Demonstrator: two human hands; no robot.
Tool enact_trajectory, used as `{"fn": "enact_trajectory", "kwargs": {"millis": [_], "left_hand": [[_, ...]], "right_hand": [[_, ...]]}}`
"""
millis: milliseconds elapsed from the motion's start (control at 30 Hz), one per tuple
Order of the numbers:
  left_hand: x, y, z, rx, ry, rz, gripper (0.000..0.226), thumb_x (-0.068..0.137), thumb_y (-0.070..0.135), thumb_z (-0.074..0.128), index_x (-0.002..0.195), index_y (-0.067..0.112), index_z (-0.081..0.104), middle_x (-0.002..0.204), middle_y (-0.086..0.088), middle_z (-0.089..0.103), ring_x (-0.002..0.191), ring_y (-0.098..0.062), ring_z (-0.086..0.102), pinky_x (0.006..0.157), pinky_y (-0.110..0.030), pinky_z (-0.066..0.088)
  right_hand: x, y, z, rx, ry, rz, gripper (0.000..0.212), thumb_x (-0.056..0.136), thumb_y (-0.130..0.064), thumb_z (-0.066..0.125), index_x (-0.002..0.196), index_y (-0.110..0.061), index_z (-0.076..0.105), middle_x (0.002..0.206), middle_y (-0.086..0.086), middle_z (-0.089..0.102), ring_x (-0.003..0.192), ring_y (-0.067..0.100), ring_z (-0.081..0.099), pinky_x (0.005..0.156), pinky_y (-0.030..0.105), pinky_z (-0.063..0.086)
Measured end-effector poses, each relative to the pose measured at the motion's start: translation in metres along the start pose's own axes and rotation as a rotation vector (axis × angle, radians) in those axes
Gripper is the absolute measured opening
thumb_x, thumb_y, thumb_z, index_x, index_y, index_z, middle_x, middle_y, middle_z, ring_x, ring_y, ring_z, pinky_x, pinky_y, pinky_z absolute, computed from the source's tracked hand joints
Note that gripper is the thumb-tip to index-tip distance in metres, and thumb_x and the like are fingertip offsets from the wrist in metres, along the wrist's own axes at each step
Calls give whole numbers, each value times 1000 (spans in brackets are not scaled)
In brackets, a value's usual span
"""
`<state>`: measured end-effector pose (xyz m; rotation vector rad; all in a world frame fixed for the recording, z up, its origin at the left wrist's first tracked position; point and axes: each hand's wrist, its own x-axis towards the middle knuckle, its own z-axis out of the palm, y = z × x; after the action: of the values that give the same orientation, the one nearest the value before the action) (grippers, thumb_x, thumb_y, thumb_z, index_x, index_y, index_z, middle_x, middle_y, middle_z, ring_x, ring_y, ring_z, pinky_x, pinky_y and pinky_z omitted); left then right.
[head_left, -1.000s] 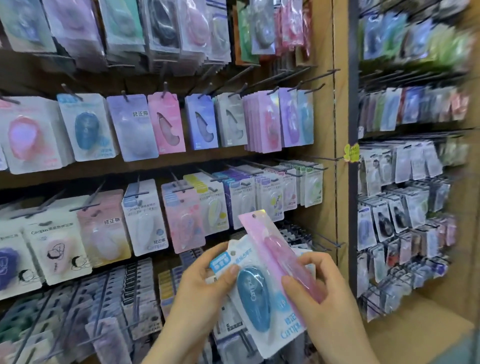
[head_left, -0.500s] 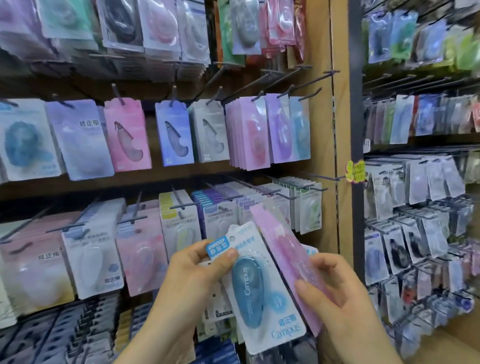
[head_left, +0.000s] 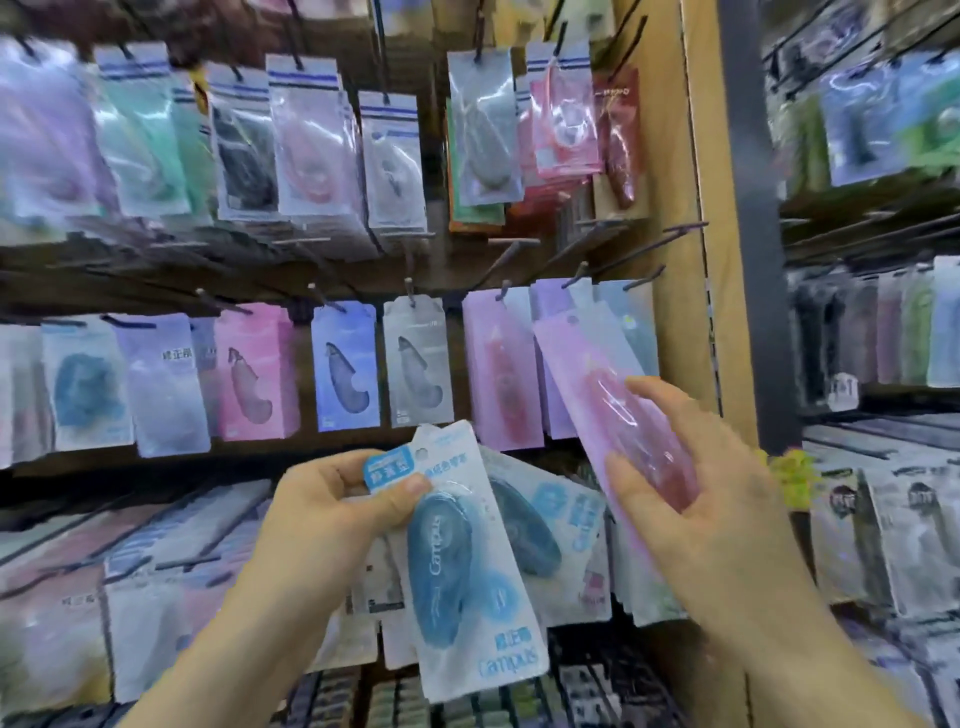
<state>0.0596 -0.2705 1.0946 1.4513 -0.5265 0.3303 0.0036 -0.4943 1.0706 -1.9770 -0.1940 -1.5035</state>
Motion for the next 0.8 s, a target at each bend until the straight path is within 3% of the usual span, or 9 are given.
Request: {"fn": "enact_trajectory", "kwargs": {"millis": [100,167,233,367,533,700,800], "left_hand": [[5,8,2,87,0,15,7,82,4,71,80,8,77,83,-9,77,72,-18,71,71,-30,54],[7,12,3,111,-8,19,7,83,5,71,82,8,77,84,-8,77,76,-18,72,74,-30,53],[9,15,3,120,-11,18,7,83,4,71,84,8,77,83,-8,77,73,-16,71,68,-22,53],[13,17,1,152,0,9,5,84,6,71,84,9,76,77,-7,76,63,-10,67,55,-13,47],[20,15,-6,168,-5,9,4,79,13,79,82,14,78,80,-10,76,70,-20,65,73,-32,45],[21,13,-11,172,-6,5,7,83,6,71,89,8,76,78,-6,76,63,-9,68,57,-13,48],[22,12,-15,155,-15,12,9,83,5,71,88,10,76,79,-5,77,64,-8,70,56,-12,48]], "right_hand": [[36,-4,22,-18,-9,-78,53,89,-31,65,139,-37,50,109,-7,54,87,2,49,76,3,35],[55,-8,35,-46,-37,-82,54,91,-32,64,143,-30,48,109,-2,52,88,6,47,76,8,34],[68,-9,46,-64,-63,-81,55,92,-35,62,145,-29,45,108,-1,49,92,10,46,82,19,37],[77,-10,55,-90,-86,-49,55,94,-38,59,146,-30,43,103,-2,45,94,13,48,81,20,35],[65,-14,56,-90,-98,-18,54,91,-37,62,143,-30,48,97,-1,47,89,13,44,78,20,32],[64,-20,65,-128,-93,37,51,92,-39,61,140,-29,51,96,2,47,90,21,48,77,26,34],[70,-25,71,-373,-123,57,47,96,-46,49,141,-31,44,113,6,56,103,28,55,74,31,36]]}}
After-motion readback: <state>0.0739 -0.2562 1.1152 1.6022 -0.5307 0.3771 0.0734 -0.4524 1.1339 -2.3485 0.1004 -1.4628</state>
